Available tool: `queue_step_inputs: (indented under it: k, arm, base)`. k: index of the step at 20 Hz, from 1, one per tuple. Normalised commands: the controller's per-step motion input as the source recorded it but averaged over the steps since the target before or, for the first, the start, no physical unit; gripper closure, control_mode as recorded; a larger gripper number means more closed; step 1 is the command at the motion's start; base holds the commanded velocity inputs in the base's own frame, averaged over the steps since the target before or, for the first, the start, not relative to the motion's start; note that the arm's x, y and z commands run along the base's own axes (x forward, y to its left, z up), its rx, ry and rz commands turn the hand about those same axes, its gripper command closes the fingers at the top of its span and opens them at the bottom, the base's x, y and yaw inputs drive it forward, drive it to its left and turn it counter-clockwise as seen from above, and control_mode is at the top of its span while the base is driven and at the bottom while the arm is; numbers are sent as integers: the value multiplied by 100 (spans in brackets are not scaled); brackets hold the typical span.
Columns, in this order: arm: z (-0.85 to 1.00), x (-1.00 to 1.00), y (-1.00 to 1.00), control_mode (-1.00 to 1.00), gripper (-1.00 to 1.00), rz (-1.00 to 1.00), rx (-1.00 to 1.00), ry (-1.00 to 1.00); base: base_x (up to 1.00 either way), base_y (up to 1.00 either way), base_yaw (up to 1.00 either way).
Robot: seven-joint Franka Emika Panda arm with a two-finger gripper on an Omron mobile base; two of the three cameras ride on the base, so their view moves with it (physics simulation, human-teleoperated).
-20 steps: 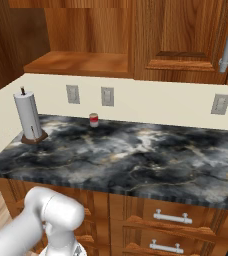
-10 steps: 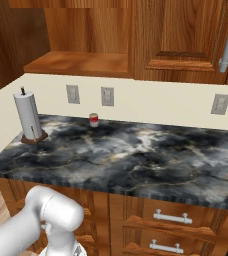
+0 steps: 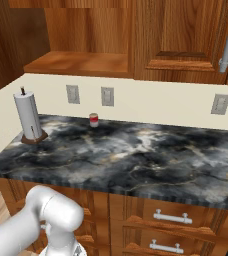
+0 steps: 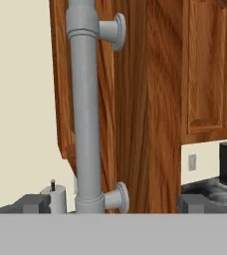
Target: Close all open cabinet doors.
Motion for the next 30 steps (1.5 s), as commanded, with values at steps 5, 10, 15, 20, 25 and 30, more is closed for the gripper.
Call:
queue_step_inputs:
  k: [5,10,15,20,25,30]
  arm:
    - [0,5,0,-100,-100,-11,0,-1]
    - [0,31,0,-100,-100,-10,0,0]
    - [-2,39,9,-100,-100,-8,0,0]
    - [-10,41,9,-100,-100,-6,0,0]
    - [-12,29,-11,-100,-100,-9,0,-2]
    - [-15,21,-30,-100,-100,-11,0,-2]
  base:
    - [0,0,0]
    - [0,0,0]
    - [0,0,0]
    - [0,0,0]
    - [0,0,0]
    - [0,0,0]
